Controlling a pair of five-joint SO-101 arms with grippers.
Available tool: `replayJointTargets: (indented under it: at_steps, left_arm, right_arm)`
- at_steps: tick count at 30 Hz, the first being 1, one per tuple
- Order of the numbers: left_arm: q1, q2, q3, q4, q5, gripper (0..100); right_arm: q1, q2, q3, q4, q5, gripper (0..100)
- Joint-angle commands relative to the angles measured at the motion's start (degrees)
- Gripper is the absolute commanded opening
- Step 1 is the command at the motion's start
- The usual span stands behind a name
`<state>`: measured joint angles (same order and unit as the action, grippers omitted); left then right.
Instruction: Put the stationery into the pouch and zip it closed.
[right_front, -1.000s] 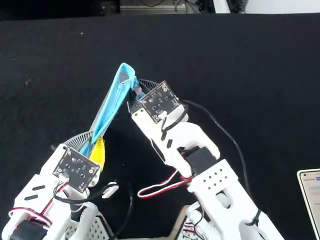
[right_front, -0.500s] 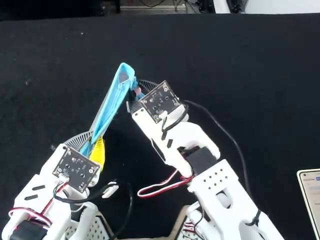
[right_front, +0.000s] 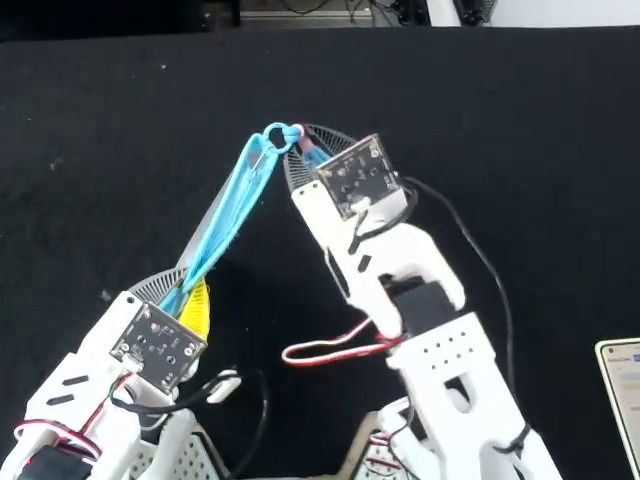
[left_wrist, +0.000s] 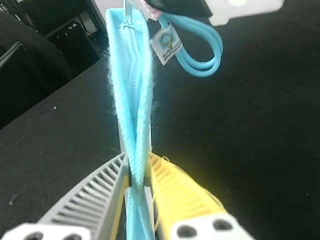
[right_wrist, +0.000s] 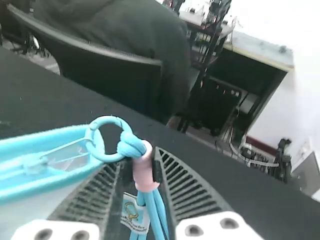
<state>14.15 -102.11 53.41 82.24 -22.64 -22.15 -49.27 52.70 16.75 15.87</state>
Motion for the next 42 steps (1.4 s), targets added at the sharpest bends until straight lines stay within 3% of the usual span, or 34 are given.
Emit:
replayJointTargets:
  at_steps: [1, 20, 27, 31, 33, 36, 42]
  left_arm:
    - [0.31, 0.35, 0.40, 1.14, -0.53, 3]
    - [0.31, 0.35, -0.04, 2.55, -0.44, 3]
    - [-0.22, 0.35, 0.48, 0.09, -0.70, 3]
    - [-0.31, 0.35, 0.48, -2.29, -0.70, 3]
    - [-0.31, 0.35, 0.48, -3.34, -0.70, 3]
    - [-1.80, 0.35, -0.22, -4.66, -0.79, 3]
    - [-13.58, 0.44, 1.01, -16.70, -0.53, 3]
  right_arm:
    - [3.60, 3.56, -6.37, -0.79, 0.00, 1.1]
    - [12.57, 23.16, -18.24, 0.00, -0.35, 1.1]
    - [2.37, 9.63, -18.51, 17.67, 0.09, 2.9]
    - [-1.93, -0.48, -18.42, 30.33, -0.18, 18.2]
    - [-1.41, -5.76, -18.24, 36.22, -0.18, 23.4]
    - [2.73, -13.05, -17.01, 42.02, 0.18, 22.3]
    - [12.13, -24.40, -1.89, 38.51, 0.18, 12.2]
